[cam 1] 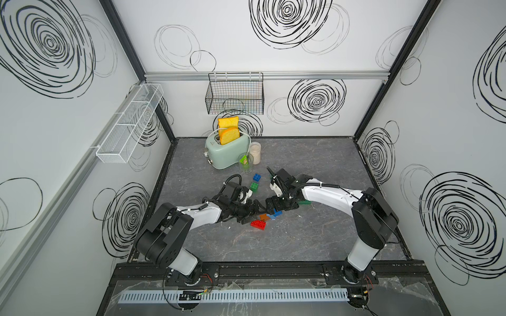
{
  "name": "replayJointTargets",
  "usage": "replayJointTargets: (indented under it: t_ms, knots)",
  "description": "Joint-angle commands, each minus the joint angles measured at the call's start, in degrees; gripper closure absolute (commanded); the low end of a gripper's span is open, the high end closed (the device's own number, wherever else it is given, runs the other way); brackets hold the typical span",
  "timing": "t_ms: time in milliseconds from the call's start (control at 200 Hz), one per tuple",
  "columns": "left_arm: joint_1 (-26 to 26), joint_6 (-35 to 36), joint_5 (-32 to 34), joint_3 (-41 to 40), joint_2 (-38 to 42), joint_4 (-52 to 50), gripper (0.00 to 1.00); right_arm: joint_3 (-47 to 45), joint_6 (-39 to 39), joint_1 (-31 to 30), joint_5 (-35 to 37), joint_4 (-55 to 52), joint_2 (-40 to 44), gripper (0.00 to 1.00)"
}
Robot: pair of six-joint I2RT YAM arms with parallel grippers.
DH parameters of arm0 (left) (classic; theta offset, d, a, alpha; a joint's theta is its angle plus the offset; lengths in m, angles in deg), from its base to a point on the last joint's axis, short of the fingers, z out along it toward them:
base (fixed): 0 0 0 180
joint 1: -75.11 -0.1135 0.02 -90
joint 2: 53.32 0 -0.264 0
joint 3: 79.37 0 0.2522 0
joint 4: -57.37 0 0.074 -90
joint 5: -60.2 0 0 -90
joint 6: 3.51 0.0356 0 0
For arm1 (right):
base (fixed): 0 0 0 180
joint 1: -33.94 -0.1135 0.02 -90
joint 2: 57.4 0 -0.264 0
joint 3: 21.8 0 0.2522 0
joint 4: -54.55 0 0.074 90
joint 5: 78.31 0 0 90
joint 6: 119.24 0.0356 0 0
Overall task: Assemble the letter f with lego
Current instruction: Adjust the lego brick at the center of the board.
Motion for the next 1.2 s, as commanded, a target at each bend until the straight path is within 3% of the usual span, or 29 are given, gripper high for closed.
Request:
replayJointTargets:
  t_ms: [0,300,515,1196]
  knots:
    - [0.0,-3.3,1.5,0.5,-0.1,5.2,0.22,-1.1,0.7,0.8,-4.3,1.0,2.6,0.02]
    - [-2.1,-6.0,2.0,0.2,0.4,7.6,0.22,-4.3,2.3,5.1,-8.9,4.2,6.8,0.03]
    - [-1.9,-9.1,2.0,-0.8,-0.4,10.2,0.22,-8.7,5.0,10.6,-19.8,10.0,9.9,0.02]
    - [3.4,-11.1,4.7,1.3,-3.5,8.0,0.23,-10.2,4.5,11.0,-27.5,11.7,8.4,0.01]
